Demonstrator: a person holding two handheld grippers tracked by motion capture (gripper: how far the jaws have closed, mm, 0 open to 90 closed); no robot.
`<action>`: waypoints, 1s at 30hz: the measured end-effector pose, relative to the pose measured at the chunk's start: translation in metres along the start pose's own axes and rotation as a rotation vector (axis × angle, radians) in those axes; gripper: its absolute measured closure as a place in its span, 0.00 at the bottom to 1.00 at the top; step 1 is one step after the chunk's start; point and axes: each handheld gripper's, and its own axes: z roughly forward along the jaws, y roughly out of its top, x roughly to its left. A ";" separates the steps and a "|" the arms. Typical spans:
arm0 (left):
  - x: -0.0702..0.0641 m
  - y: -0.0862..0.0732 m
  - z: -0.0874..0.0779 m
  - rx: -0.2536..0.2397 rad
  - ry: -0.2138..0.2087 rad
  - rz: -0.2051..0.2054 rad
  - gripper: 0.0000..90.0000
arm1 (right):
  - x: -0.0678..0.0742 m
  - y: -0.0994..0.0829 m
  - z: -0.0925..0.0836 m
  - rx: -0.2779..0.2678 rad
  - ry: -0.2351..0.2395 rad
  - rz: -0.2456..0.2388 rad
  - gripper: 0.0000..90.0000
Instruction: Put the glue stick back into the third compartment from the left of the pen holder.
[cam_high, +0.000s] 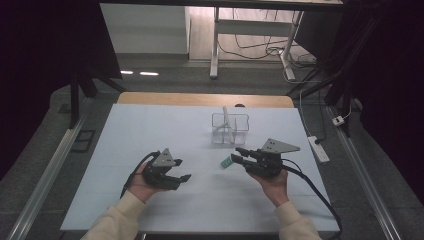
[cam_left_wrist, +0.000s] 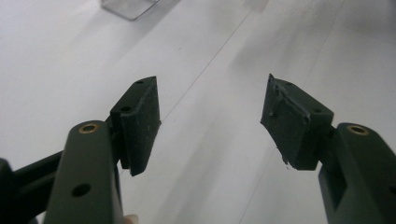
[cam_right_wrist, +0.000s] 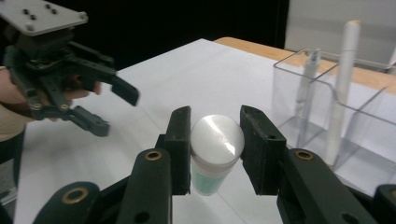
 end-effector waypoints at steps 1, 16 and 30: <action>0.001 -0.002 -0.003 -0.002 0.004 -0.004 0.41 | -0.001 0.001 -0.001 0.001 -0.006 -0.003 0.72; 0.012 -0.028 -0.028 -0.013 0.045 -0.052 0.40 | -0.014 0.009 -0.006 -0.006 -0.059 0.002 0.72; 0.018 -0.047 -0.041 -0.011 0.065 -0.089 0.39 | -0.027 0.024 -0.015 -0.024 -0.119 -0.002 0.72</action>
